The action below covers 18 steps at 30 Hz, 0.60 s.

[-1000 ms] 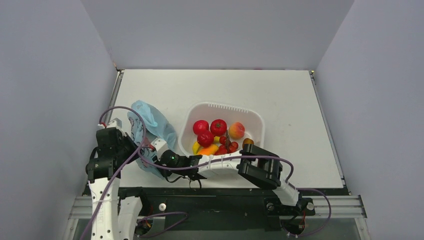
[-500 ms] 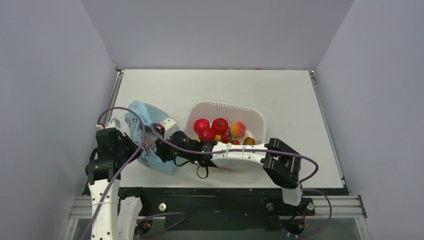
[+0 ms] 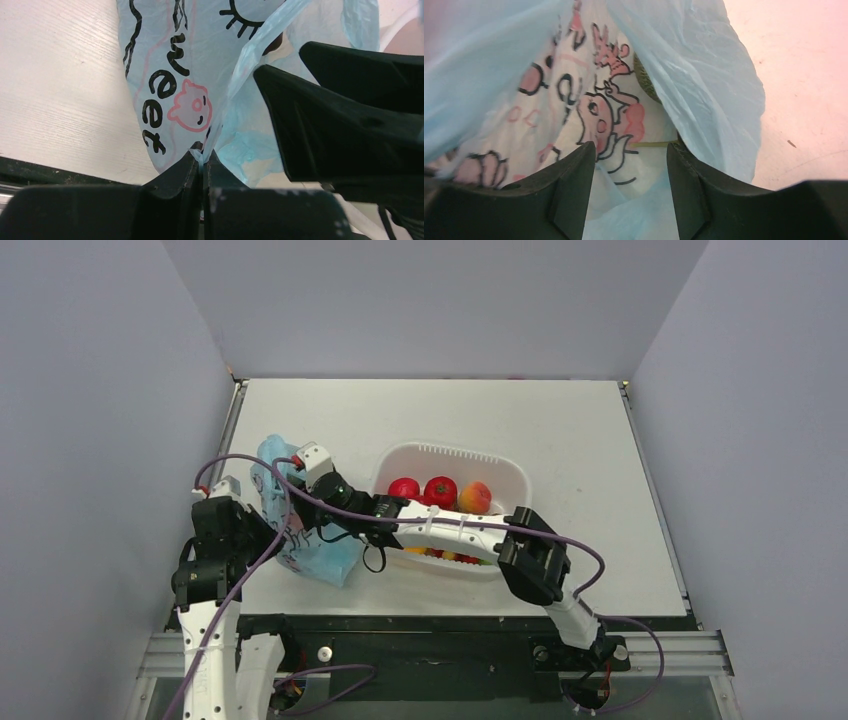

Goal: Take the fake fruits out of the plastic bag
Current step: Take out the fake fruit from the plastic bag.

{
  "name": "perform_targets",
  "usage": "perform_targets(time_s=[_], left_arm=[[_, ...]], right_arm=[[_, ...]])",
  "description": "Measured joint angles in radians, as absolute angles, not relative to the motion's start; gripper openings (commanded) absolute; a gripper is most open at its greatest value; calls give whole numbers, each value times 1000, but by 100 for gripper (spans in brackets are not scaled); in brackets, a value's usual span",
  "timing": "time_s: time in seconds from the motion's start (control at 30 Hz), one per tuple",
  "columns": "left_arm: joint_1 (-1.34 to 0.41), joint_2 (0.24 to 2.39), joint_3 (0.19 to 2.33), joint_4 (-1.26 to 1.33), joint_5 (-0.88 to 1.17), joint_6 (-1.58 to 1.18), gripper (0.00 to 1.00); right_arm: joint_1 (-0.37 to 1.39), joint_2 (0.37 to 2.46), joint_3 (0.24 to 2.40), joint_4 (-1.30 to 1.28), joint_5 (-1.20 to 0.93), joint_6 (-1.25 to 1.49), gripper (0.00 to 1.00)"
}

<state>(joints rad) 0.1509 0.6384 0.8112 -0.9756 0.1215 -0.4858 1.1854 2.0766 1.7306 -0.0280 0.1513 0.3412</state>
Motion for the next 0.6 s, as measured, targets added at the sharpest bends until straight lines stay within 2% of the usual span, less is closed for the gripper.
perform_targets(time_s=[0.33,0.43,0.6], left_arm=[[151,638,807,-968,131,-487,0],[151,638,807,-968,131,-488,0],[151,638,807,-968,131,-488,0]], right_arm=[[1185,2220,1839,-147,313,213,59],[1178,2255,1890,-166,355,185,69],[1167,2317,1962,-173,395,147,78]])
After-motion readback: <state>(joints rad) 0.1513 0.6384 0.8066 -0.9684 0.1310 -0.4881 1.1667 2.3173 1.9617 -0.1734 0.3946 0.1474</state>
